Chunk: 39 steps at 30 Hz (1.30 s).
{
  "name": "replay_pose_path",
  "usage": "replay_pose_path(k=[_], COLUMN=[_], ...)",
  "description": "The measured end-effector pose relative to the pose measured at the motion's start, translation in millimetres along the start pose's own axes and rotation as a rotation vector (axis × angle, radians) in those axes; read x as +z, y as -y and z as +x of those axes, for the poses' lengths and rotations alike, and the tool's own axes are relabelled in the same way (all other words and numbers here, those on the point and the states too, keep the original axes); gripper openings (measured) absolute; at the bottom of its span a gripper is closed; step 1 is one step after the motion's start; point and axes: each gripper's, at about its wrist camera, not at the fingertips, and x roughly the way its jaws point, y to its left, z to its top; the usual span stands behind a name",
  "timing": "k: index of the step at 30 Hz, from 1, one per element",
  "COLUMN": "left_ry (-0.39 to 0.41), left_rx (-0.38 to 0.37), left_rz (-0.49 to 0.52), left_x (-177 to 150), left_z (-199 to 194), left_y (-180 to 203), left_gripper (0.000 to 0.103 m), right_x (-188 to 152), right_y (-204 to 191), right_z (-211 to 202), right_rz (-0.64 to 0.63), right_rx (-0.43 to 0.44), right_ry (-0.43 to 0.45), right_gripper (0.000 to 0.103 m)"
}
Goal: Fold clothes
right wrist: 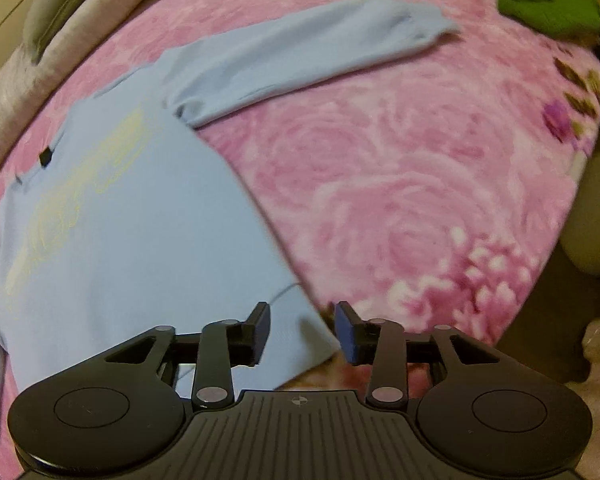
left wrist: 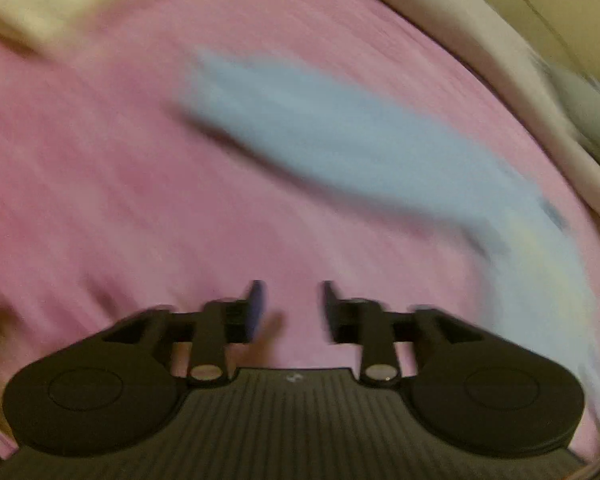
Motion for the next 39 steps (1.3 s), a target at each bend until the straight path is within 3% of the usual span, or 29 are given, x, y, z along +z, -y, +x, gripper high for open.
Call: replay_pose_path(k=[2, 4, 7, 10, 11, 12, 13, 14, 15, 18, 22, 24, 26, 27, 32, 36, 39], left_ry=[-0.111, -0.171, -0.205, -0.143, -0.141, -0.142, -0.154, -0.166, -0.156, -0.103, -0.048, -0.072, -0.069, -0.051, 0.030, 0.034, 0.036], left_rx=[-0.168, -0.265, -0.197, -0.193, -0.190, -0.185, -0.203, -0.223, -0.219, -0.218, -0.193, -0.086, 0.003, 0.036, 0.123, 0.088, 0.059], left_rz=[0.033, 0.032, 0.023, -0.008, 0.007, 0.025, 0.038, 0.051, 0.064, 0.077, 0.065, 0.075, 0.098, 0.117, 0.149, 0.244, 0.316], left_x=[-47, -79, -109, -117, -117, -116, -116, -115, -115, -117, -133, -149, -161, -165, -160, -138, -122], left_z=[8, 26, 51, 57, 58, 59, 60, 60, 56, 34, 9, 21, 27, 26, -2, 15, 29], left_y=[35, 57, 76, 82, 87, 91, 94, 98, 99, 100, 98, 104, 113, 119, 133, 161, 182], left_gripper=[0.038, 0.039, 0.039, 0.046, 0.042, 0.034, 0.005, 0.005, 0.004, 0.003, 0.004, 0.004, 0.007, 0.007, 0.010, 0.013, 0.013], right_x=[-1, -3, -6, -8, -9, -11, -13, -15, -16, -12, -6, -13, -20, -20, -9, 12, 27], right_y=[9, 16, 25, 35, 38, 40, 39, 36, 29, 20, 30, 34, 35, 34, 31, 36, 14], right_z=[4, 10, 23, 40, 47, 53, 55, 56, 55, 41, 14, 16, 38, 45, 20, 18, 36], right_rz=[0.013, 0.008, -0.018, -0.017, -0.007, -0.004, -0.022, -0.055, -0.127, -0.251, -0.276, -0.288, -0.308, -0.325, -0.463, -0.431, -0.468], right_rx=[0.029, 0.062, 0.107, 0.144, 0.160, 0.176, 0.194, 0.207, 0.205, 0.241, 0.309, 0.298, 0.230, 0.192, 0.147, 0.230, 0.207], right_ry=[-0.010, -0.017, -0.019, -0.026, -0.032, -0.035, -0.028, -0.028, -0.045, -0.048, -0.007, -0.028, -0.108, -0.134, -0.044, 0.019, -0.009], right_gripper=[0.046, 0.047, 0.047, 0.048, 0.048, 0.047, 0.047, 0.036, 0.015, 0.007, 0.007, 0.007, 0.007, 0.013, 0.029, 0.032, 0.032])
